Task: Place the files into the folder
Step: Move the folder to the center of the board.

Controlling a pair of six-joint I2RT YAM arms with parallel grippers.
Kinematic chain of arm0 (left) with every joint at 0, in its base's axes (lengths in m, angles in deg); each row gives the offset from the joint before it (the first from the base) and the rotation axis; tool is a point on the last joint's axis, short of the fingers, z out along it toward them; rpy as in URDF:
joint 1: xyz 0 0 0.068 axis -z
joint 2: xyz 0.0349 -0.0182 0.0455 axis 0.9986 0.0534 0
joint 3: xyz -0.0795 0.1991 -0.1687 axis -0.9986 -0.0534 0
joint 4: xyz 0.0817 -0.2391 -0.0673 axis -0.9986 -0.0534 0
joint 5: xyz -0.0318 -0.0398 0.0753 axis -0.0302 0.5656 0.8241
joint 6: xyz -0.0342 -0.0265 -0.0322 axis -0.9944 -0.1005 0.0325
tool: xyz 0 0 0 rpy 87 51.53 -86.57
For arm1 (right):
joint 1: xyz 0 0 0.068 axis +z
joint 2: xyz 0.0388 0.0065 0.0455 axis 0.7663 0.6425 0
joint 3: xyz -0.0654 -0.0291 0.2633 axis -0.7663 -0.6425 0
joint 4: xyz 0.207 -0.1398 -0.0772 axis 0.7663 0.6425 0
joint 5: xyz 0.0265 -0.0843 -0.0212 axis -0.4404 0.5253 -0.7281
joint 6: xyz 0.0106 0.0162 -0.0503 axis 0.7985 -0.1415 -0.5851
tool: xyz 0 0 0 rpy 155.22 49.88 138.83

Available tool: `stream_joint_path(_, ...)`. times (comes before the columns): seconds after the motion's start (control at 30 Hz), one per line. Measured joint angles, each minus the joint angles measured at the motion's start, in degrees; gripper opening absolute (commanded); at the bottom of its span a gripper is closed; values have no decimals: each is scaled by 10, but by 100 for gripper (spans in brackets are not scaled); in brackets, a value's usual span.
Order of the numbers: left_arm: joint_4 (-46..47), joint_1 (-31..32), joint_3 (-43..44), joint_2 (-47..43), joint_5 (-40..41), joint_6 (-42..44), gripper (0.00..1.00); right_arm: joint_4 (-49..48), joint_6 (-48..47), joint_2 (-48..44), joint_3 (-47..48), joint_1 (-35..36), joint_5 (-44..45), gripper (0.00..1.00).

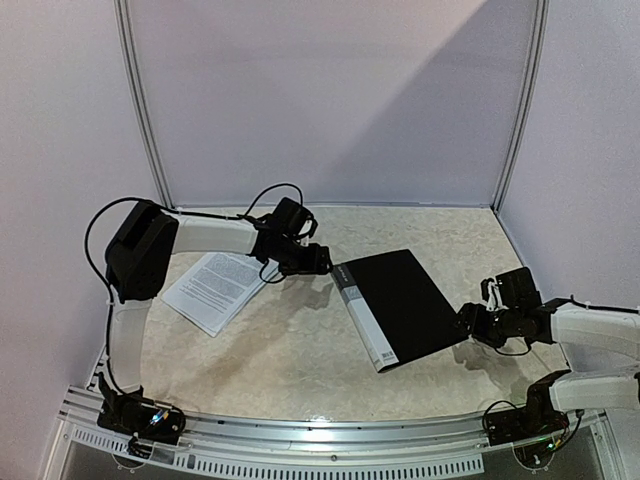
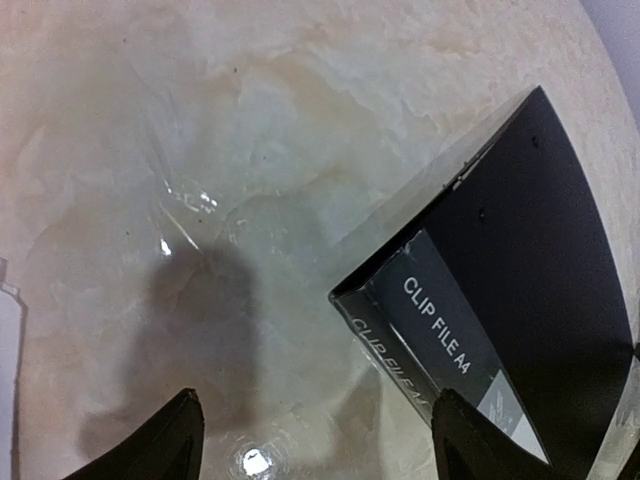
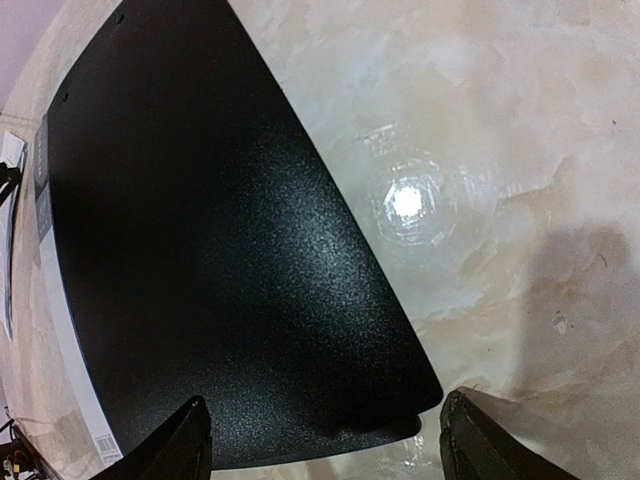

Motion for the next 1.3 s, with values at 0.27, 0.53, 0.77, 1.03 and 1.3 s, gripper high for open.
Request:
stream_joint_path(0.27,7,1,0,23,-24,-16,78,-41,3,23,-1,-1,-11,78)
stream_joint_path(0.53,22,1,2,29,-42,-18,77,-140,10,45,-27,-2,-71,75)
stream_joint_path(0.77,8,1,20,37,-40,-15,78,-141,37,-8,-50,-1,-112,76)
stream_joint_path(1.03,-97,1,122,43,116,62,85,-169,165,-153,-147,91,-83,75)
stream_joint_path(1.3,-81,-7,301,111,125,155,88,-280,254,-110,-163,243,19,75)
